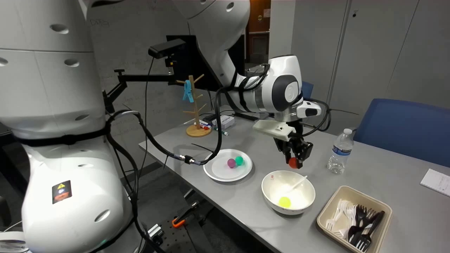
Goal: Pick the red ball and put it in the bowl
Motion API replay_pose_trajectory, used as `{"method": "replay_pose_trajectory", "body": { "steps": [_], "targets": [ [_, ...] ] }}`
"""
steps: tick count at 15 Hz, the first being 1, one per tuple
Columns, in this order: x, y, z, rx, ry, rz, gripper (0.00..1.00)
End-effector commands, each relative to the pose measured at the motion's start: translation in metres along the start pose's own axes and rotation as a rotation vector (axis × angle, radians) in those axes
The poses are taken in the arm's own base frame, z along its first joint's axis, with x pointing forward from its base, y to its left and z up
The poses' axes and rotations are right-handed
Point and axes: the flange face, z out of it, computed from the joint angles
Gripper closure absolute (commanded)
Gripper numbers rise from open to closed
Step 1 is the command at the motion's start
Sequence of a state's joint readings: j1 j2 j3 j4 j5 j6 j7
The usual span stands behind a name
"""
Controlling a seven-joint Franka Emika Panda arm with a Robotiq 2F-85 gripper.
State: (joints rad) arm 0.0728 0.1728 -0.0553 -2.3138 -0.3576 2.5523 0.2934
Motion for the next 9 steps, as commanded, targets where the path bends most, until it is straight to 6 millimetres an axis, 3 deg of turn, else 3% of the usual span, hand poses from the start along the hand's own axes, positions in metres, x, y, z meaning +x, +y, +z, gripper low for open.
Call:
{"method": "replay_pose_trajectory", "body": {
  "steps": [1,9],
  "targets": [
    [-0.007,0.013,0.022,0.004,-0.055,0.069,0.81],
    [-0.029,0.031,0.071,0.030,-0.139,0.187,0.81]
  ]
}}
